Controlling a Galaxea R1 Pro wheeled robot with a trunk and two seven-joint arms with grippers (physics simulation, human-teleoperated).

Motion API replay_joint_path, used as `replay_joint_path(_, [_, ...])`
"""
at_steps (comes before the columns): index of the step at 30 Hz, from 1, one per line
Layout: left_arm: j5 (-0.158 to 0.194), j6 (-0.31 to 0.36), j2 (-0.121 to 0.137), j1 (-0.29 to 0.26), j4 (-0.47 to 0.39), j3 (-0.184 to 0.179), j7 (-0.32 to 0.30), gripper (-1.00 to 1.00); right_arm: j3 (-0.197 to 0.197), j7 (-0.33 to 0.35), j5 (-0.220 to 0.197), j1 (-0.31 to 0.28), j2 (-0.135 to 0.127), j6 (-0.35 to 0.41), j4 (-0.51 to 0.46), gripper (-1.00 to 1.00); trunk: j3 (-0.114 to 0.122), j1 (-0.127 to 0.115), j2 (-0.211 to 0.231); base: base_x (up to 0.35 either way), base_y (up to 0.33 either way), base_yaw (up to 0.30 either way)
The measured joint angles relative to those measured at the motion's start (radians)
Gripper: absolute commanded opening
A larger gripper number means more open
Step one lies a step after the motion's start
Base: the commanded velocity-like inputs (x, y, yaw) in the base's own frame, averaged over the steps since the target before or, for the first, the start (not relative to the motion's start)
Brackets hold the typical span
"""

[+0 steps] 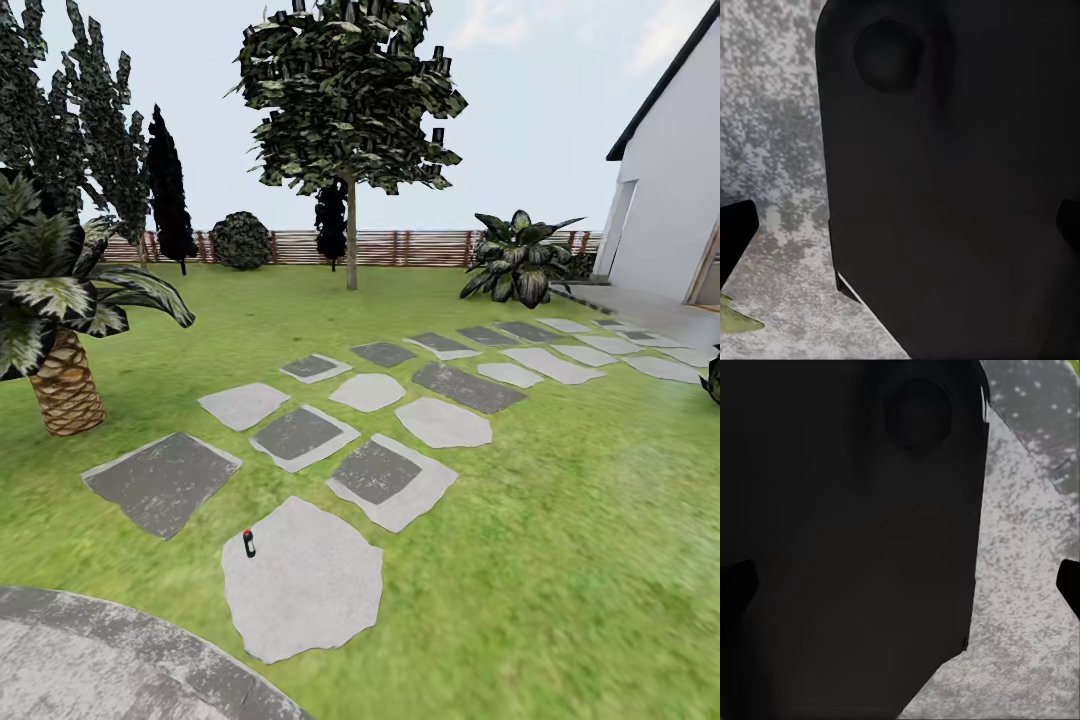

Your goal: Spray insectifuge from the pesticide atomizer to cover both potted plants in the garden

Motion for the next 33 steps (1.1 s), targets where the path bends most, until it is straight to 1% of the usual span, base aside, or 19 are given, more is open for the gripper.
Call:
replay_joint_path(2, [0.0, -0.001, -0.001, -0.007, 0.001, -0.002, -0.001, 1.0, 0.007, -0.004, 0.005, 0.0, -0.009, -0.001, -0.004, 1.0, 0.0, 0.0, -0.001, -0.001, -0.003, 0.002])
replay_joint_path(5, [-0.001, -0.001, -0.001, -0.007, 0.001, -0.001, -0.002, 1.0, 0.008, -0.004, 0.005, 0.0, -0.009, -0.001, -0.004, 1.0, 0.0, 0.0, -0.001, 0.0, -0.002, 0.001])
replay_joint_path(8, [-0.001, -0.004, -0.001, -0.007, -0.01, 0.001, -0.002, 1.0, 0.009, -0.004, 0.005, -0.009, 0.002, -0.011, -0.018, 1.0, 0.0, 0.0, -0.001, 0.0, 0.0, 0.0])
replay_joint_path(14, [-0.001, -0.005, 0.005, -0.008, -0.044, 0.004, -0.002, 1.0, 0.002, -0.004, 0.004, -0.02, -0.015, -0.028, -0.052, 1.0, 0.0, 0.0, -0.001, -0.046, -0.159, 0.0])
replay_joint_path(17, [-0.001, -0.005, 0.015, -0.011, -0.061, 0.004, -0.002, 1.0, 0.001, -0.005, 0.004, -0.02, -0.023, -0.03, -0.069, 1.0, 0.0, 0.0, -0.001, -0.135, -0.255, 0.0])
replay_joint_path(21, [-0.001, -0.006, 0.037, -0.014, -0.083, 0.005, -0.002, 1.0, 0.001, -0.004, 0.005, -0.02, -0.045, -0.031, -0.092, 1.0, 0.0, 0.0, -0.001, -0.158, -0.26, 0.0])
replay_joint_path(25, [-0.002, -0.024, 0.06, -0.03, -0.106, 0.005, -0.003, 1.0, 0.001, -0.005, 0.005, -0.02, -0.067, -0.032, -0.115, 1.0, 0.0, 0.0, -0.001, -0.155, -0.266, 0.0])
replay_joint_path(29, [-0.002, -0.046, 0.081, -0.053, -0.13, 0.004, -0.004, 1.0, 0.003, -0.004, 0.006, -0.02, -0.068, -0.035, -0.137, 1.0, 0.0, 0.0, -0.001, -0.067, -0.288, 0.0])
replay_joint_path(33, [0.0, -0.068, 0.081, -0.076, -0.152, 0.004, -0.004, 1.0, 0.004, -0.001, 0.007, -0.02, -0.068, -0.047, -0.16, 1.0, 0.0, 0.0, -0.001, 0.003, -0.291, 0.0])
